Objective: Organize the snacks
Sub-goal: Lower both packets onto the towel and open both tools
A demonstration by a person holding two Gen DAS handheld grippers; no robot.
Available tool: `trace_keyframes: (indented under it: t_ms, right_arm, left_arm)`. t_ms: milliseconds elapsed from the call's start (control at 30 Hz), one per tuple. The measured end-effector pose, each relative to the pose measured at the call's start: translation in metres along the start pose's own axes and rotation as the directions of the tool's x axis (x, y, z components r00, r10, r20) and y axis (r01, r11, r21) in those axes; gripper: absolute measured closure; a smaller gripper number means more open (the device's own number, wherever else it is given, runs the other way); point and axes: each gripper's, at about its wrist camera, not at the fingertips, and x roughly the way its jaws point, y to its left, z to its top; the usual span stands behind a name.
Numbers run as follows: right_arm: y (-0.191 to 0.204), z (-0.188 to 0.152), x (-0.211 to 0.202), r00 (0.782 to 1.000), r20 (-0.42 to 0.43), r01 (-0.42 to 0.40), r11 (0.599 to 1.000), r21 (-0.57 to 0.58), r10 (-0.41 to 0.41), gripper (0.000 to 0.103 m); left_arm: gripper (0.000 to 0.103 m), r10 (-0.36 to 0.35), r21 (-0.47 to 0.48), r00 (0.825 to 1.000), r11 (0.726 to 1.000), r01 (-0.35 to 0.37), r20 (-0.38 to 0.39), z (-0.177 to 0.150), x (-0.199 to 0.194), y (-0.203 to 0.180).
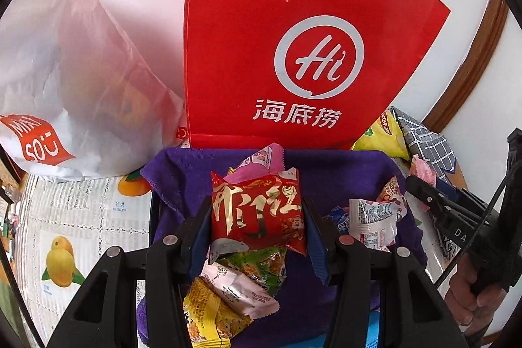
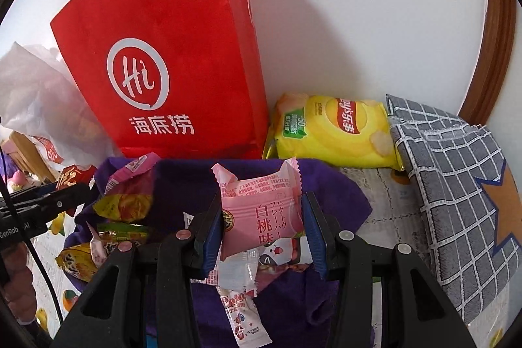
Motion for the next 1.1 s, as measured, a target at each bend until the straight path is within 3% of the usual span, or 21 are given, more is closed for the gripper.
trace_keyframes:
  t_ms: [400,533,1100]
  right_arm:
    - [-0.002,-0.001,0.000,1.000,-0.008,0.024,0.999,-0.030,-0.024,0.057]
    - [-0.003,-0.002,0.006,0.999,-0.031,0.020,0.999,-0.034,-0.021,0.057]
    - [0.017,-0.013,0.029,0.993,-0.116,0.004,0.995,-0.104,-0.016,0.053]
  left_arm:
    - [0.054,-0.005,-0.002,1.000,1.000,0.005,-0.010,-0.001,0.002,-0.001]
    - [0.054,-0.031,0.001,0.999,1.000,0.031,-0.019,-0.002,0.005,-0.005]
    - [0.052,-0.016,0.058,0.997,0.998,0.020,-0.076,-0.008,0.020,-0.019]
